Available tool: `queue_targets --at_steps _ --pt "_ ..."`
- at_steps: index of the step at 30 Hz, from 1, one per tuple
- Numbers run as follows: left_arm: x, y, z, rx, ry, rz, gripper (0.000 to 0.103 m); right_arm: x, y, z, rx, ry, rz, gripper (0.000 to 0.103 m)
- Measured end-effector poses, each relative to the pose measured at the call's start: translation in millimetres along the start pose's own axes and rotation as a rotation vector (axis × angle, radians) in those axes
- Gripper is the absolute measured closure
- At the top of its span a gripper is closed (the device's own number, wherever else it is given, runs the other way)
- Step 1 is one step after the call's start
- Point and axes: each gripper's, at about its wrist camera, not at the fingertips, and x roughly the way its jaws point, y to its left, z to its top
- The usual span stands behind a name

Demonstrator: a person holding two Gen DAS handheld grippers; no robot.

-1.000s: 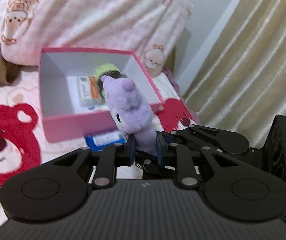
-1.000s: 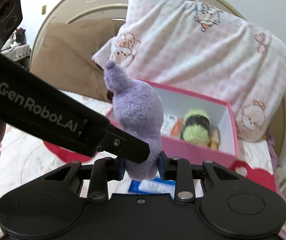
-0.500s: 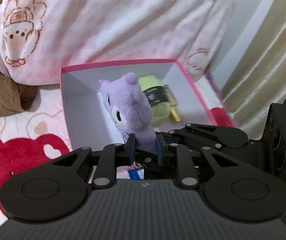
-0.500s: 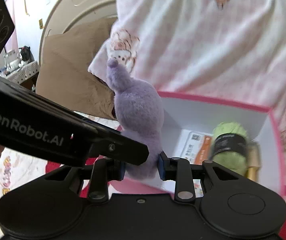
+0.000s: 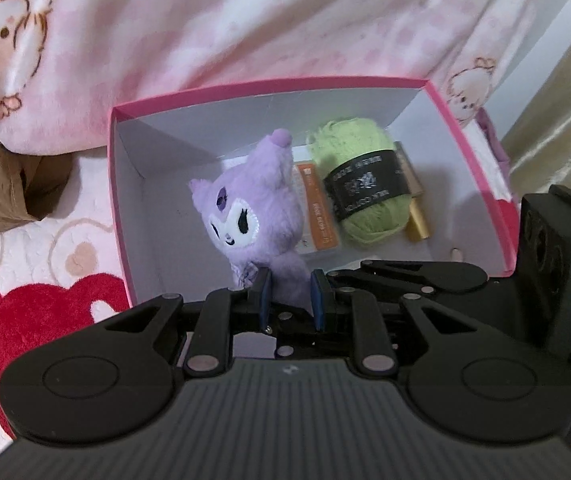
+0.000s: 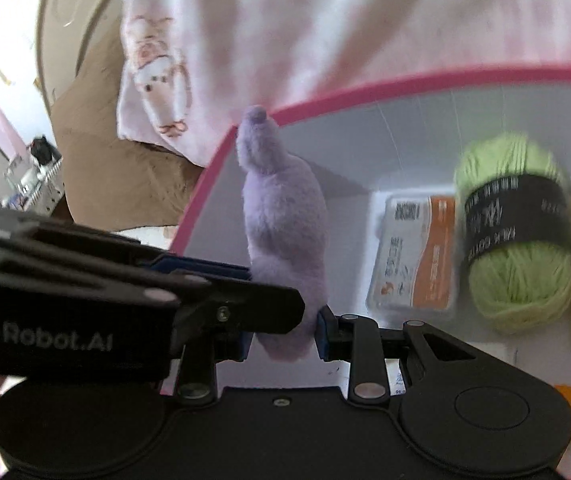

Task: Organize objects
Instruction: 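Open the left tool to release the plush and withdraw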

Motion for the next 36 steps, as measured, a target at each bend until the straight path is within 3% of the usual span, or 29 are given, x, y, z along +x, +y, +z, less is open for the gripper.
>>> queue_targets --at_steps 8,12,19,24,28,30,33,36 --pt "16.8 4.3 4.2 -0.005 -0.007 0.073 0.085 19.3 -9.5 8.2 0.098 0.108 0.0 0.066" --pt "34.2 11.5 3.1 -0.04 0.01 0.068 0.085 13.5 0.6 6.3 0.004 0.101 -0.116 0.062" --pt "46.5 6.3 -10.5 0.005 -0.057 0.143 0.085 -9.5 12.4 -7.0 -0.095 0.067 -0.191 0.062" --pt "24.6 7.7 -18.8 -0.011 -0.11 0.1 0.083 -36.0 26.5 -13.7 -0.209 0.01 -0.298 0.062" --pt "-5.2 2.4 -29.5 0.042 -0.127 0.087 0.078 -63.8 44.0 -18.3 -0.308 -0.03 -0.362 0.057" --pt "-23.3 -2.7 -36.1 0.072 -0.146 0.079 0.07 -77.7 52.8 -17.3 -0.338 -0.038 -0.389 0.051" --pt "-52.3 -8.1 -43.5 0.092 -0.147 0.052 0.067 -101.4 58.8 -15.2 -0.297 -0.018 -0.405 0.036" --pt "-82.0 -18.9 -53.3 0.144 -0.142 0.039 0.062 -132.3 68.2 -19.4 -0.276 -0.027 -0.386 0.032"
